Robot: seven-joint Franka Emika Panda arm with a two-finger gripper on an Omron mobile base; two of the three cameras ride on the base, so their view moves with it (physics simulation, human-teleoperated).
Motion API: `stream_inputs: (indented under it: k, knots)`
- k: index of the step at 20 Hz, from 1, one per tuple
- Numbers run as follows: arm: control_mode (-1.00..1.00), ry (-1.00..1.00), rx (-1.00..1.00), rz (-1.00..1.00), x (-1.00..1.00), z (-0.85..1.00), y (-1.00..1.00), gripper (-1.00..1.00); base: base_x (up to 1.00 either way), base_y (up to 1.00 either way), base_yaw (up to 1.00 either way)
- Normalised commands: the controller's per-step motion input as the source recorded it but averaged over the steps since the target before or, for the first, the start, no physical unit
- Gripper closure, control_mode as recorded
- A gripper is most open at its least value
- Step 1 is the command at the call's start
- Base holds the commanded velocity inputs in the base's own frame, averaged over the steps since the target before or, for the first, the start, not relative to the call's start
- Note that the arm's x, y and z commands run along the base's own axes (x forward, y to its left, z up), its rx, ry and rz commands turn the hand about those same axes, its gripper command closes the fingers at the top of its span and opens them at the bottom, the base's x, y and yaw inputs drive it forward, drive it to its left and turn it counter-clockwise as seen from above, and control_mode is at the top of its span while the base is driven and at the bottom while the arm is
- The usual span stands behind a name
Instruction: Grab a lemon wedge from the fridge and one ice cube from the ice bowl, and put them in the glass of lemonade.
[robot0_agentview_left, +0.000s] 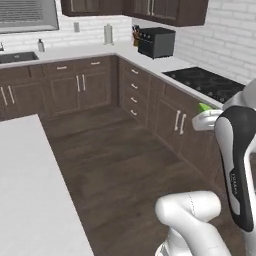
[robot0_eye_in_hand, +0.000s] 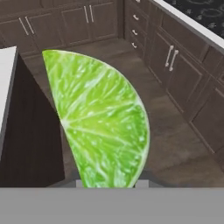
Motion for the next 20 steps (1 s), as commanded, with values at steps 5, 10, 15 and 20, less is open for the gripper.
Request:
stream_inputs:
  k: [5, 10, 15, 20]
  knots:
    - [1.00, 0.00, 0.00, 0.00, 0.00, 0.00, 0.00, 1.00, 1.00, -0.01, -0.35]
    - [1.00, 0.00, 0.00, 0.00, 0.00, 0.00, 0.00, 1.00, 0.38, 0.00, -0.79]
    - [1.00, 0.00, 0.00, 0.00, 0.00, 0.00, 0.00, 1.00, 0.51, 0.01, -0.77]
    - [1.00, 0.00, 0.00, 0.00, 0.00, 0.00, 0.00, 1.00, 0.88, 0.05, -0.70]
